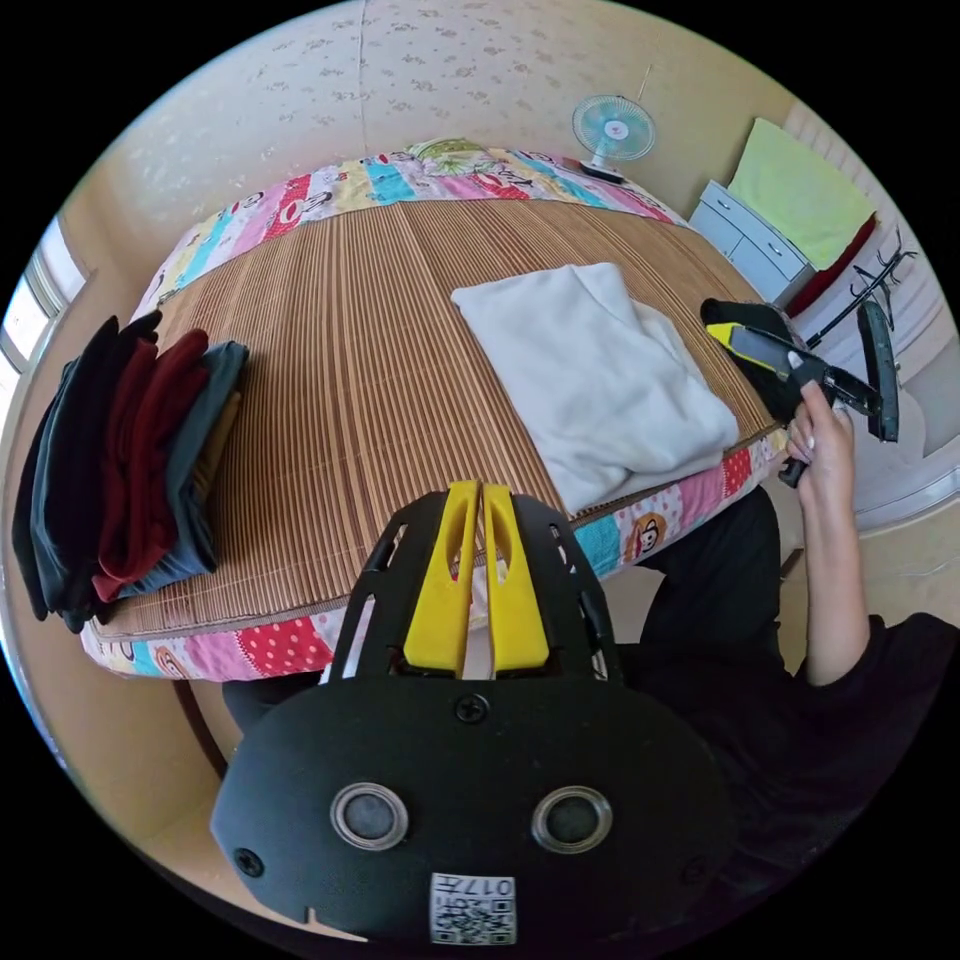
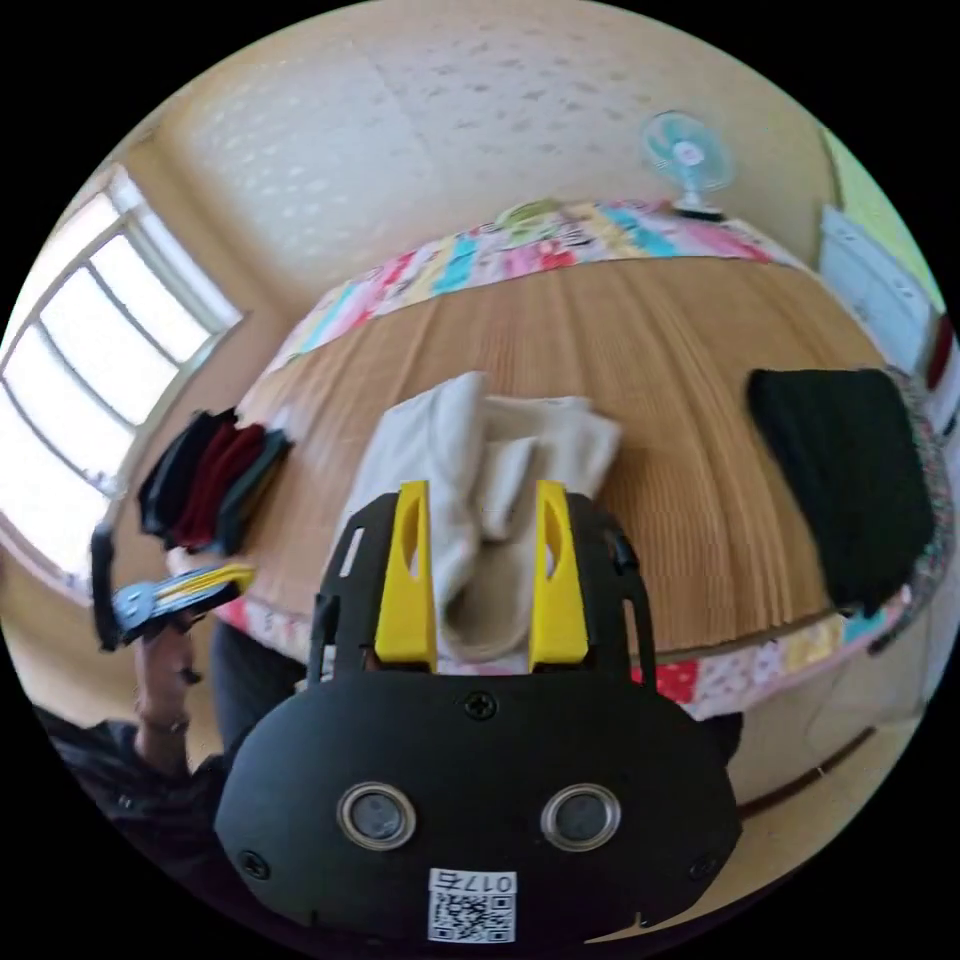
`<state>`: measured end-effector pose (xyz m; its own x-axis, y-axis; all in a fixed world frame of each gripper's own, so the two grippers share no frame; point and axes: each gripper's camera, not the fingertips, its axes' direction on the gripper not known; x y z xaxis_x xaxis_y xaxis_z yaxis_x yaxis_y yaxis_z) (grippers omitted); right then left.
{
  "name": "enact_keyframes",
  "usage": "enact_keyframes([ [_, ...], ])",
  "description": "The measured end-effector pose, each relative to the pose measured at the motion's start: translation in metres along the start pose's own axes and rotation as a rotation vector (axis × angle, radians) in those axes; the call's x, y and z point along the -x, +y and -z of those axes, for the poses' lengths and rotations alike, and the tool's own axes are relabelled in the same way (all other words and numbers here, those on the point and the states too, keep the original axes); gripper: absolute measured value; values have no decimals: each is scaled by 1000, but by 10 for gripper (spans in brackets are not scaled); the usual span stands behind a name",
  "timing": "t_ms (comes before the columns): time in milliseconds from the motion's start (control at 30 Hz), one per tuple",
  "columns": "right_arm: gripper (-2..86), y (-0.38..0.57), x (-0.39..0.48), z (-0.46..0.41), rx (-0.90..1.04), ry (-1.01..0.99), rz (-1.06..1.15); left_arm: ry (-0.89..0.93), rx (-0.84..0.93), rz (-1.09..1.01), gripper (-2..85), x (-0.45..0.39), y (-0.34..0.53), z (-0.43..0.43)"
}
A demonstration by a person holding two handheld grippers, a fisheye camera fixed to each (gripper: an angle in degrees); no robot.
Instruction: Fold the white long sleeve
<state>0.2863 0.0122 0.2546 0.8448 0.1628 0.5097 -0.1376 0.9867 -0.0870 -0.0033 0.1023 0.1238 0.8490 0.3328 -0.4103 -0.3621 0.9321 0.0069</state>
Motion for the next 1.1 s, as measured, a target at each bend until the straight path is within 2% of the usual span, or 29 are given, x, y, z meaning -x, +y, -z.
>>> enact_keyframes([
  [33, 141, -2, -1, -10, 31, 21, -1, 16, -4, 3, -10, 2, 1, -1],
  [100, 99, -6, 1, -55, 190, -151, 58, 40, -12, 3, -10, 4, 2, -3],
  [133, 80, -6, 1, -60, 199, -150, 33, 61, -26, -1, -10, 5, 3, -3],
  [233, 41, -5, 24, -28, 70, -190, 131, 164, -115, -25, -9, 12, 8, 4],
  [300, 32, 0, 51, 16, -68, -384, 260, 242, -195, -20, -7, 20, 13, 13],
  [367, 29, 7, 77, 36, -117, -507, 390, 335, -277, -1, 0, 32, 14, 24],
  [467, 27, 21, 121, 20, -4, -607, 561, 458, -346, 66, 45, 53, 9, 26],
  [533, 26, 30, 134, -16, 129, -599, 556, 495, -382, 114, 70, 65, 5, 23],
  [600, 25, 48, 139, -74, 371, -595, 508, 496, -360, 154, 77, 74, -2, 15],
  [733, 24, 67, 106, -73, 286, -643, 352, 374, -231, 144, 79, 71, -28, -1],
  [900, 22, 81, 106, -61, 336, -393, 547, 255, -243, 98, 96, 45, -74, 1],
  [967, 21, 86, 108, -63, 359, -337, 585, 156, -223, 84, 122, 26, -111, -2],
  [1100, 19, 88, 108, -72, 383, -320, 550, 164, -150, 24, 147, -10, -168, -34],
])
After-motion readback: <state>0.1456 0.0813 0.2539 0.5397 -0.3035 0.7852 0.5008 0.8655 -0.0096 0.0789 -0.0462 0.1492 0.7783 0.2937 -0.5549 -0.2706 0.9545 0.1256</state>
